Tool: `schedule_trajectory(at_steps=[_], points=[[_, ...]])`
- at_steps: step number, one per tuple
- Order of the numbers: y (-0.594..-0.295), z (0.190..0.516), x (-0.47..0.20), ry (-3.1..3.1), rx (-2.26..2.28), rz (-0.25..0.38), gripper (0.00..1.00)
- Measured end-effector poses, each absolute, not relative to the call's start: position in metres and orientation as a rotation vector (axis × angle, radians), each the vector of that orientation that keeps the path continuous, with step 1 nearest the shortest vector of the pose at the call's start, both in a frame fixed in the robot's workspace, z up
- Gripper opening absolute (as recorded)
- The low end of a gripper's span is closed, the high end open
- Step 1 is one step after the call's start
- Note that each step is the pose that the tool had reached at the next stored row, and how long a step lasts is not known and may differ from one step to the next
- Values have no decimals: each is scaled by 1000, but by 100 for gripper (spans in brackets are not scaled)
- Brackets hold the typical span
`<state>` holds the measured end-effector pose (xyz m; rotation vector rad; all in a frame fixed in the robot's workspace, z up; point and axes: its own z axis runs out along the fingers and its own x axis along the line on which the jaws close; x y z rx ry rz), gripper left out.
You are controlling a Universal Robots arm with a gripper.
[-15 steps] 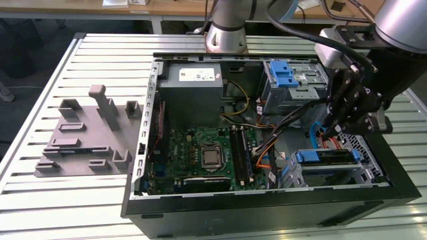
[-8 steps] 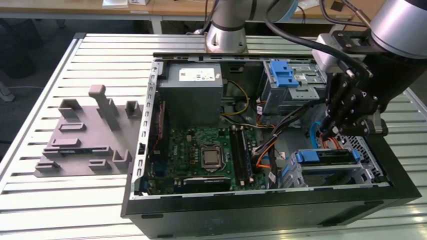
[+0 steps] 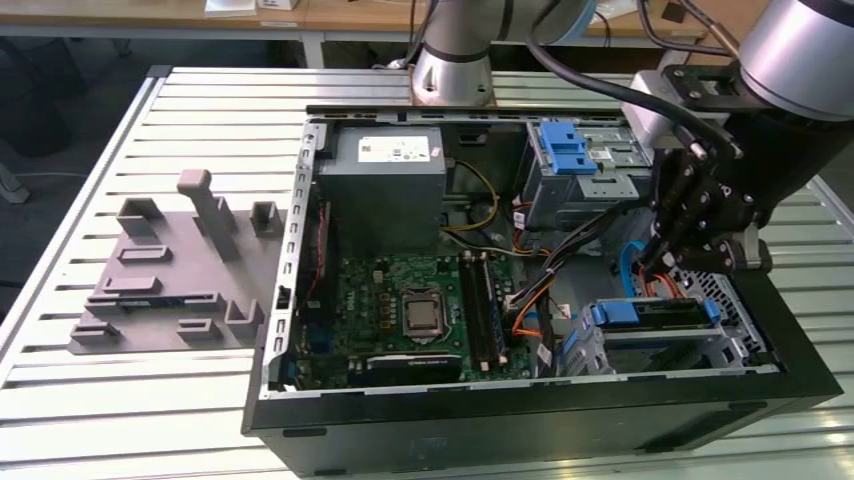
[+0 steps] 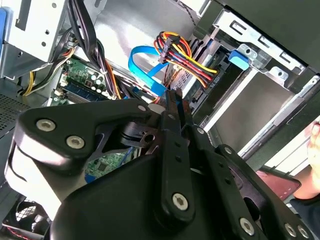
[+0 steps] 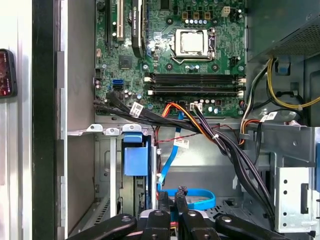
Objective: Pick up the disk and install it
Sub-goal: 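Insert the second disk wire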
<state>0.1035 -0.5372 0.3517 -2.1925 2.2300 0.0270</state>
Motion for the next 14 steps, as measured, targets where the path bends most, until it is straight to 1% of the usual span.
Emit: schedule_trajectory(at_steps=[14], points=[[-553, 344, 103, 2226, -2191, 20, 16]])
